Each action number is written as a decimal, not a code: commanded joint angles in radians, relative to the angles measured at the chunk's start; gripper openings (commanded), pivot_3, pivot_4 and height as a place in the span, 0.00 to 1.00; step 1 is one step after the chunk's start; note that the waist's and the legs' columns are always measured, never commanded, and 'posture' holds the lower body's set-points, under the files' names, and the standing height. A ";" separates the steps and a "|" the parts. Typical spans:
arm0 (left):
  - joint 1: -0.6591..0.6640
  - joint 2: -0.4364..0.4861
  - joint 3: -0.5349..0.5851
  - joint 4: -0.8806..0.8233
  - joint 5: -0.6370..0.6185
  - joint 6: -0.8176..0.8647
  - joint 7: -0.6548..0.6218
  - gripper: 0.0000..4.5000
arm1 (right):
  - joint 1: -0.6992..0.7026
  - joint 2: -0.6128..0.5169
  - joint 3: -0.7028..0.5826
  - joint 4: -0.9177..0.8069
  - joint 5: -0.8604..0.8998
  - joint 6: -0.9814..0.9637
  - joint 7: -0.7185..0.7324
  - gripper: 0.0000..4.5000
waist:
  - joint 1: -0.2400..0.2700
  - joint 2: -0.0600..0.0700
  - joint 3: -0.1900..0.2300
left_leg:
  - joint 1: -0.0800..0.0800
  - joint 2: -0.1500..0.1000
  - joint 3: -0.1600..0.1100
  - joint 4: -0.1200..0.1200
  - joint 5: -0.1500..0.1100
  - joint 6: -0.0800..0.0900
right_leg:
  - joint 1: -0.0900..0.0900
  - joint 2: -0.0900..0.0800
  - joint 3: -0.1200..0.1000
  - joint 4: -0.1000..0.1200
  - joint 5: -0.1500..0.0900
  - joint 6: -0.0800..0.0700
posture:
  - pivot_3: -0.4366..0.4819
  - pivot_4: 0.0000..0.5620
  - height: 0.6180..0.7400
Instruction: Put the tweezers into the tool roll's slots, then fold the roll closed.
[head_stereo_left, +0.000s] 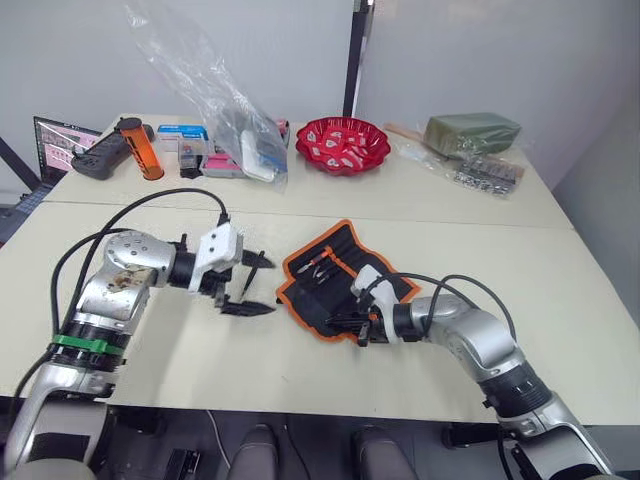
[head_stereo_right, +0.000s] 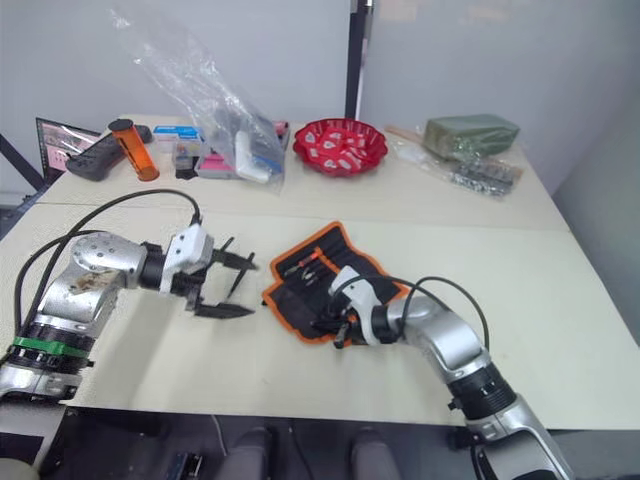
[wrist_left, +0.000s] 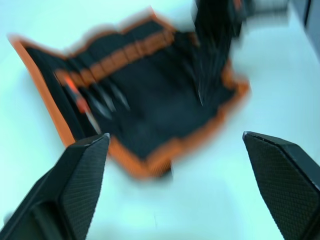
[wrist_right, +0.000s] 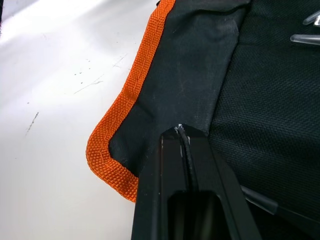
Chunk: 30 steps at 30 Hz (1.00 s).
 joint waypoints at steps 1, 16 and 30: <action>-0.010 -0.062 0.031 -0.061 -0.032 0.117 0.137 0.99 | 0.039 -0.003 0.050 0.067 -0.062 0.035 -0.027 0.00 | 0.000 0.000 0.000 | 0.000 0.000 0.000 0.000 0.000 0.000 | 0.000 0.000 0.000 0.001 0.002 0.003 | 0.48 0.27 1.00; 0.169 -0.228 -0.127 -0.150 0.084 0.227 0.412 0.00 | 0.054 -0.011 0.041 0.047 -0.068 0.035 -0.033 0.00 | -0.005 0.001 -0.001 | 0.001 0.000 0.000 -0.002 0.000 0.000 | 0.000 0.001 0.000 0.000 0.002 0.003 | 0.48 0.27 1.00; 0.189 -0.190 -0.035 0.026 0.122 0.118 0.500 0.00 | 0.048 -0.030 0.060 0.071 -0.100 0.036 -0.027 0.00 | -0.002 0.008 -0.009 | 0.003 0.000 0.000 -0.003 0.000 0.000 | 0.002 0.001 0.001 -0.003 -0.001 -0.002 | 0.48 0.27 1.00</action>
